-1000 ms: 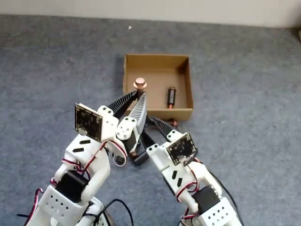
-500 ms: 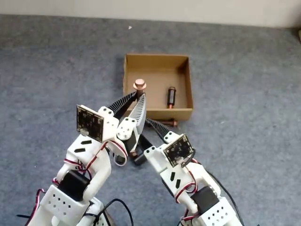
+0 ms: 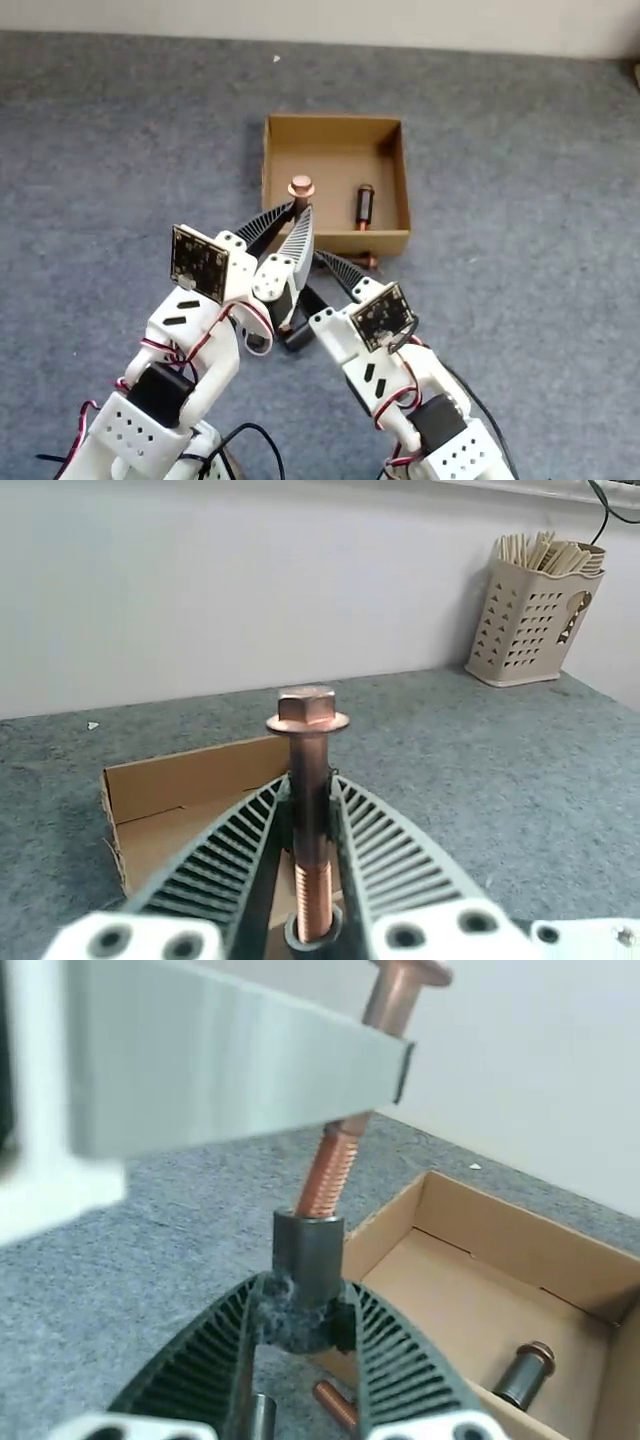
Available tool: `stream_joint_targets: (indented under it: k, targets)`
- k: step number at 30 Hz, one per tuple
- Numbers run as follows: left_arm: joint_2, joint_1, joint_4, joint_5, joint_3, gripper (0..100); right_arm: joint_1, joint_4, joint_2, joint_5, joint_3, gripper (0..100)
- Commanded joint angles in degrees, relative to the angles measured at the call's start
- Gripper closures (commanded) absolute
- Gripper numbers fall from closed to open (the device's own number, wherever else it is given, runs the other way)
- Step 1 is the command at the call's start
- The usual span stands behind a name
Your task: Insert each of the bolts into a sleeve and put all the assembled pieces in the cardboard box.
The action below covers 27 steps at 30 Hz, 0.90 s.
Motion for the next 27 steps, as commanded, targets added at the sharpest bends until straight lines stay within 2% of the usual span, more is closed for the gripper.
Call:
stream_joint_targets:
  k: [1,5,10,13,18,24,27]
  targets:
    - [-0.57,1.45,1.05,-0.70,-0.31,100,3.82,-1.89,-1.27,-0.97,-0.40,99.5]
    - [-0.57,1.45,4.48,-0.70,-0.66,95,5.58,-2.33,-1.27,-5.71,-0.66,99.5]
    - [-0.57,1.54,9.49,-1.58,-0.92,86,5.85,-2.33,-1.27,-6.33,-2.07,99.5]
    - [-0.40,3.65,12.75,-6.68,-2.33,85,5.85,-2.33,-1.27,-6.33,-1.71,99.5]
    - [-0.48,7.96,15.91,-10.99,-2.77,85,5.93,-2.33,-1.27,-6.15,-1.71,99.5]
    - [-0.57,6.90,16.53,-11.34,-3.21,85,7.08,-2.33,-1.27,-6.33,-1.71,99.5]
    - [-0.57,5.14,19.87,-11.34,-5.76,85,8.75,-2.33,-1.27,-6.42,-1.71,99.5]
